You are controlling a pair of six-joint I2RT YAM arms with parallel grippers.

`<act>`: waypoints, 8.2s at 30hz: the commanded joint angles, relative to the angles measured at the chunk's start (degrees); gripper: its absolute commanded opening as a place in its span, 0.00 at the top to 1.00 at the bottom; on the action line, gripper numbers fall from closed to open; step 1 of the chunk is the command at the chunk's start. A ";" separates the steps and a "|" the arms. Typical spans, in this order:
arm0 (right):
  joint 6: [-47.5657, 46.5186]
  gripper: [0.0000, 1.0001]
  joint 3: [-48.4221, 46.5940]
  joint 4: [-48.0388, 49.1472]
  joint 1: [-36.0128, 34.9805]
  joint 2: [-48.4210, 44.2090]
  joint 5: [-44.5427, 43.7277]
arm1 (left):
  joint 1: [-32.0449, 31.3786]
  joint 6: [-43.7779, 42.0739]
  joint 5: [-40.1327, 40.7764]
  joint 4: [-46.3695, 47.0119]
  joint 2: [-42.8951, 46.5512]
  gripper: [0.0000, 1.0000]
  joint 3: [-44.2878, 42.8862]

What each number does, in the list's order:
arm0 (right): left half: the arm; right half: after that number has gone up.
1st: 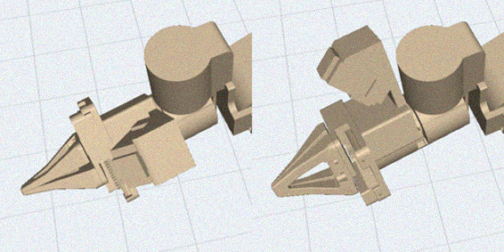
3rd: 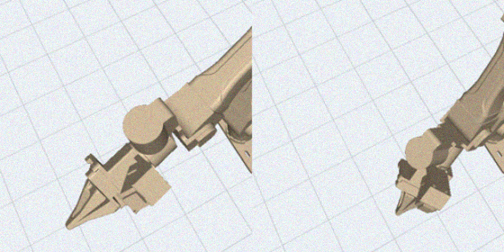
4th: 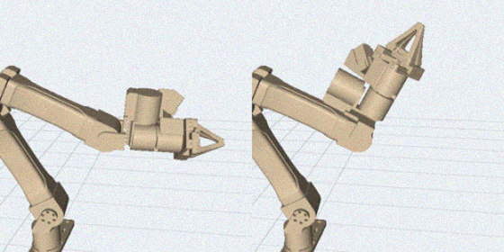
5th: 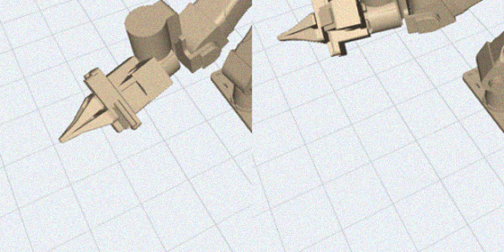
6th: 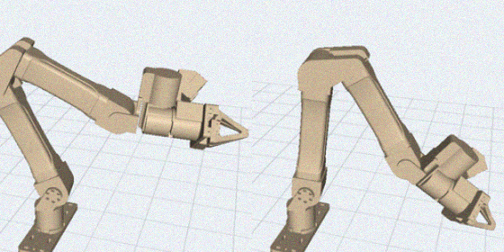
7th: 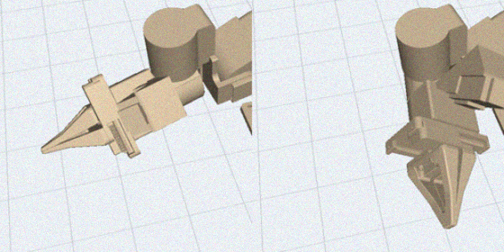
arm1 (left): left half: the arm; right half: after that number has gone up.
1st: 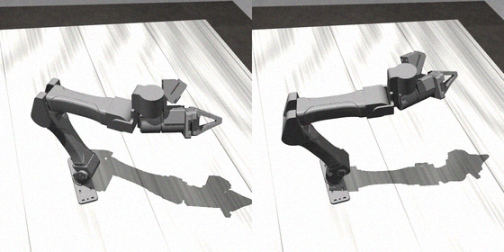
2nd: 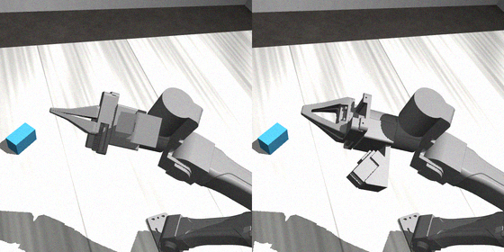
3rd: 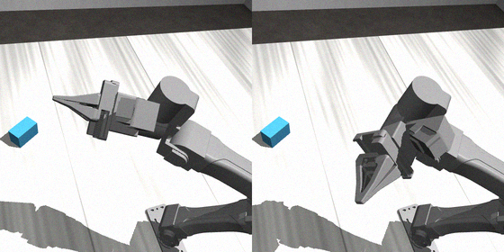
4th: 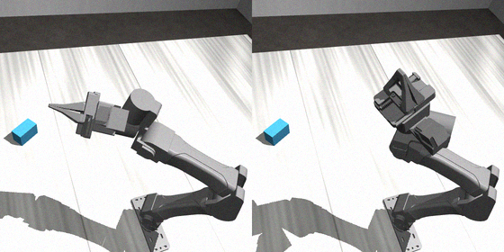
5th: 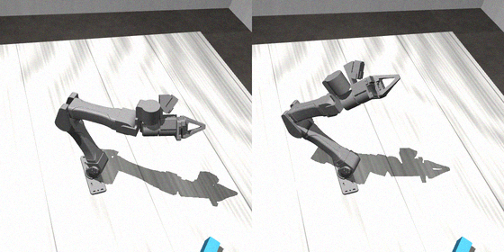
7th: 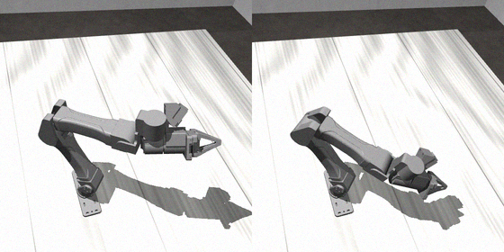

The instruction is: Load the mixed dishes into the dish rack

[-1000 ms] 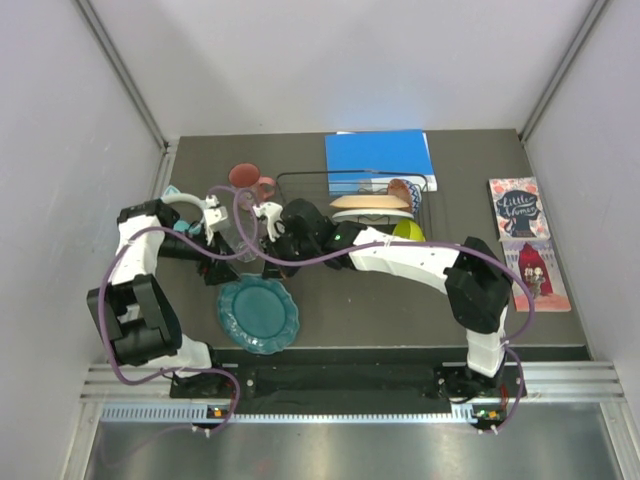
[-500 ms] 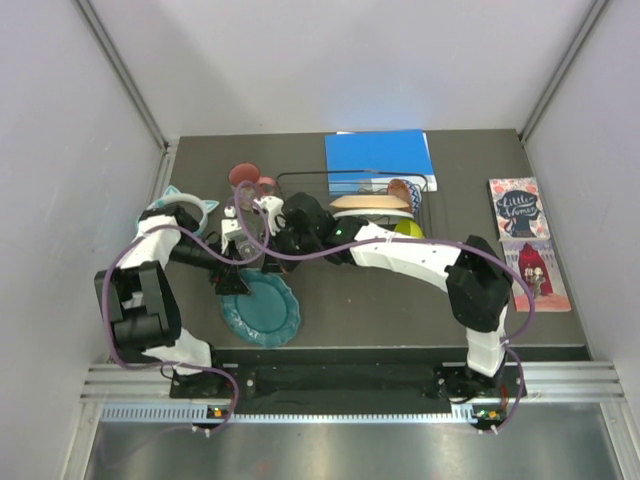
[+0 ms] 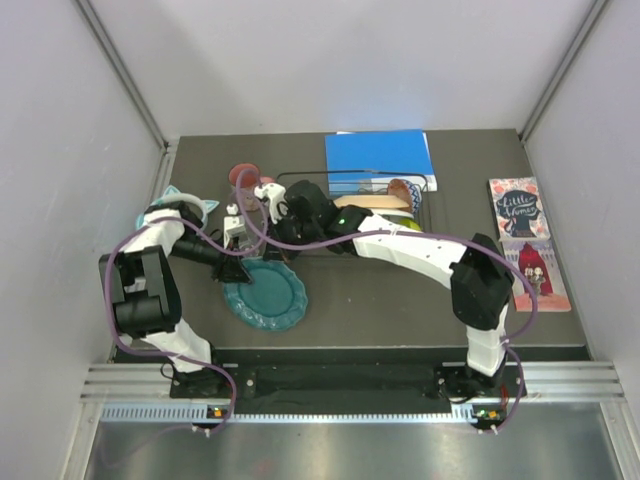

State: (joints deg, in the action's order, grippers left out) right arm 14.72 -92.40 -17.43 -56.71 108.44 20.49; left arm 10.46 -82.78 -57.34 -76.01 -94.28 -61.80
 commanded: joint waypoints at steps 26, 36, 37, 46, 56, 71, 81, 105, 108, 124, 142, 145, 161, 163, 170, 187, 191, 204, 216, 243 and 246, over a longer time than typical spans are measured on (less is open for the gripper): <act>-18.51 0.14 16.10 14.34 5.64 -11.32 14.56 | -4.03 4.47 -6.37 -10.39 10.16 0.96 -7.09; -9.37 0.35 20.42 25.43 5.29 -11.06 21.08 | -7.91 9.92 -13.76 -10.30 10.26 0.96 -13.34; -8.92 0.39 20.33 26.21 5.29 -10.97 22.04 | -8.17 10.10 -13.94 -10.30 10.26 0.96 -13.52; -8.13 1.00 16.47 20.95 4.50 -10.88 21.88 | -8.44 11.68 -16.13 -10.30 10.17 0.96 -15.19; -20.06 1.00 9.70 4.17 4.32 -16.33 9.31 | -5.19 19.76 -15.25 -10.39 7.44 0.31 -20.20; -42.10 1.00 5.82 -6.06 2.49 -35.63 -18.98 | 12.12 39.10 -21.06 -5.20 10.26 0.12 -29.79; -63.15 1.00 18.22 0.65 -2.70 -48.24 -35.08 | 15.12 32.42 -23.69 -10.30 8.24 0.01 -22.75; -70.97 1.00 27.45 -0.24 -6.57 -43.76 -41.23 | 16.70 28.38 -24.57 -10.30 5.51 0.01 -18.88; -72.72 1.00 29.20 1.34 -5.43 -42.97 -41.23 | 16.96 28.20 -24.84 -10.30 4.63 0.01 -19.32; -75.37 1.00 34.30 8.46 1.07 -42.52 -38.25 | 17.40 26.88 -25.45 -10.30 2.79 0.01 -18.62; -76.33 1.00 35.63 12.51 3.97 -38.57 -37.89 | 17.58 25.04 -25.98 -10.30 2.52 0.01 -16.86; -76.86 1.00 35.10 11.98 4.41 -37.26 -38.33 | 17.84 24.78 -26.07 -10.30 2.26 0.01 -16.95; -69.83 0.98 36.06 13.04 5.99 -30.84 -39.38 | 18.11 23.90 -25.54 -10.30 2.35 0.01 -16.07; -67.82 0.87 36.59 13.04 6.17 -30.13 -39.65 | 18.11 23.72 -25.19 -10.30 2.52 0.01 -16.07; -64.56 0.51 38.69 11.72 6.17 -32.85 -41.85 | 18.11 23.19 -23.96 -10.30 3.23 0.01 -16.60; -57.71 0.00 32.56 -1.01 3.36 -42.88 -44.75 | 18.19 21.70 -20.10 -10.30 2.79 0.01 -18.36; -55.33 0.00 27.81 -1.82 0.47 -44.89 -44.40 | 18.46 25.99 -16.67 -5.58 3.31 0.01 -16.17; -18.18 0.00 4.24 2.82 7.22 -33.75 -3.07 | 11.34 73.28 12.26 33.47 7.19 0.01 -23.70; -12.09 0.00 14.61 10.31 6.26 -35.67 -21.79 | -0.87 76.80 31.05 41.81 -14.34 0.01 -42.52; -7.25 0.01 17.69 4.42 7.40 -36.02 -25.24 | -7.73 73.47 41.88 41.91 -34.92 0.20 -49.21; -6.46 0.02 18.13 4.60 8.01 -35.76 -24.71 | -7.73 73.47 40.64 41.82 -34.83 0.41 -48.33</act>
State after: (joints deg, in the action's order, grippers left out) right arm 6.26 -72.12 -13.32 -49.65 72.58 -4.49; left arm 3.25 -8.45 -15.59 -34.70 -128.57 -111.53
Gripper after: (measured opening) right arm 0.985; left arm 0.712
